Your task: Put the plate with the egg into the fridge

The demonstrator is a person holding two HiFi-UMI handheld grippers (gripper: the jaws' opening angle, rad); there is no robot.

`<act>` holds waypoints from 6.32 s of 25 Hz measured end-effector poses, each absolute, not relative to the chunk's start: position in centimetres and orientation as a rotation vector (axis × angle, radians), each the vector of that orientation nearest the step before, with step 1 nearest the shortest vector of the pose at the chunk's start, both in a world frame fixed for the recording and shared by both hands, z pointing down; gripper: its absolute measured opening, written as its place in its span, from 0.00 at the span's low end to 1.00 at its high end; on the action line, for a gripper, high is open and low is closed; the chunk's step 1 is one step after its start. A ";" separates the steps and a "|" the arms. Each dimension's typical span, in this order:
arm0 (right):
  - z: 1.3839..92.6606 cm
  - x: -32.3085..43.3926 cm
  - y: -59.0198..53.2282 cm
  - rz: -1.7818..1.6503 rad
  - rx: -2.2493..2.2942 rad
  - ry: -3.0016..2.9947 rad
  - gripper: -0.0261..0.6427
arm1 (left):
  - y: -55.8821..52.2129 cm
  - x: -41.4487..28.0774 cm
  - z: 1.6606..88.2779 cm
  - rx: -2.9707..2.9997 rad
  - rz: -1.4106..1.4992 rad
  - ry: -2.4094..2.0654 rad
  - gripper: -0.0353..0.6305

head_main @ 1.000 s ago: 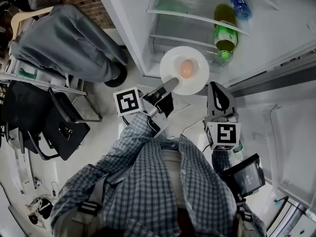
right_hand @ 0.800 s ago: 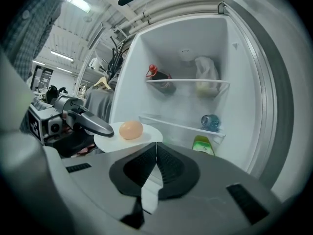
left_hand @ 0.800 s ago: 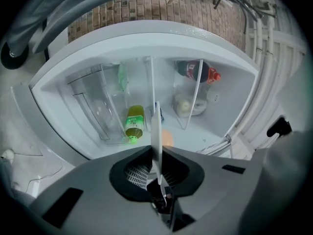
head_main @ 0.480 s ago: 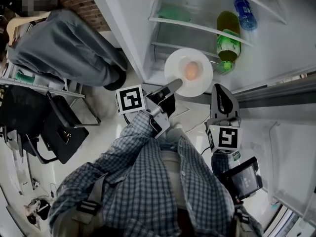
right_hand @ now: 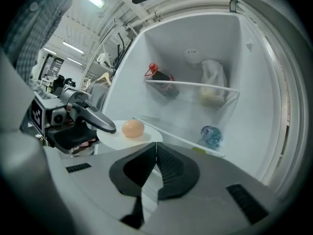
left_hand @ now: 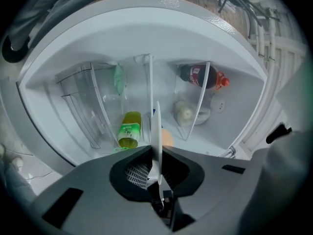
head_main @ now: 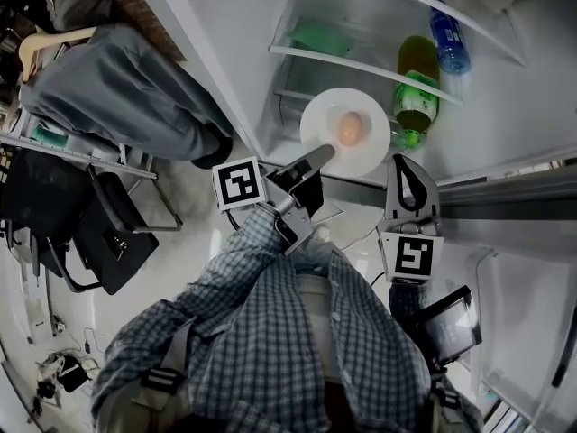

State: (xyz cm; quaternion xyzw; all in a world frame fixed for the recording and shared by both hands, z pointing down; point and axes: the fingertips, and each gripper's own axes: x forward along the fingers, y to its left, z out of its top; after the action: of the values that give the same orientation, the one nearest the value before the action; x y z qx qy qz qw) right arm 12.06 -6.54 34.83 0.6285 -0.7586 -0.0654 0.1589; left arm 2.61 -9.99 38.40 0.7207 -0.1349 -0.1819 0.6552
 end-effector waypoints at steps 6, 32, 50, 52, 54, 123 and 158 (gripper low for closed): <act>34.9 12.8 -7.8 -0.212 1.772 -2.165 0.05 | -11.2 2.8 37.3 1.615 -0.443 -0.324 0.11; 34.3 15.0 -9.9 -0.250 1.790 -2.170 0.05 | -17.4 6.7 34.3 1.607 -0.473 -0.373 0.11; 32.9 13.7 -11.5 -0.414 1.673 -2.117 0.05 | -20.0 7.4 36.3 1.546 -0.421 -0.449 0.11; 32.7 13.4 -11.9 -0.446 1.634 -2.111 0.05 | -20.1 7.7 36.5 1.543 -0.415 -0.447 0.11; 32.4 13.1 -12.2 -0.479 1.603 -2.099 0.05 | -20.3 7.9 36.5 1.545 -0.413 -0.443 0.11; 35.9 9.4 -18.2 -0.994 1.083 -1.459 0.07 | -20.5 9.2 35.1 1.690 -0.382 -0.305 0.16; 36.9 9.1 -22.7 -1.018 1.136 -1.480 0.07 | -15.1 5.8 35.3 1.850 -0.378 -0.387 0.16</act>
State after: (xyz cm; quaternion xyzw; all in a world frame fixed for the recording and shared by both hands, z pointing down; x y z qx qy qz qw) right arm 9.06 -22.72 36.85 0.4671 -0.6083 -0.4184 0.4866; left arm 5.76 -15.11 35.34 0.7884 -0.1651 -0.1611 0.5702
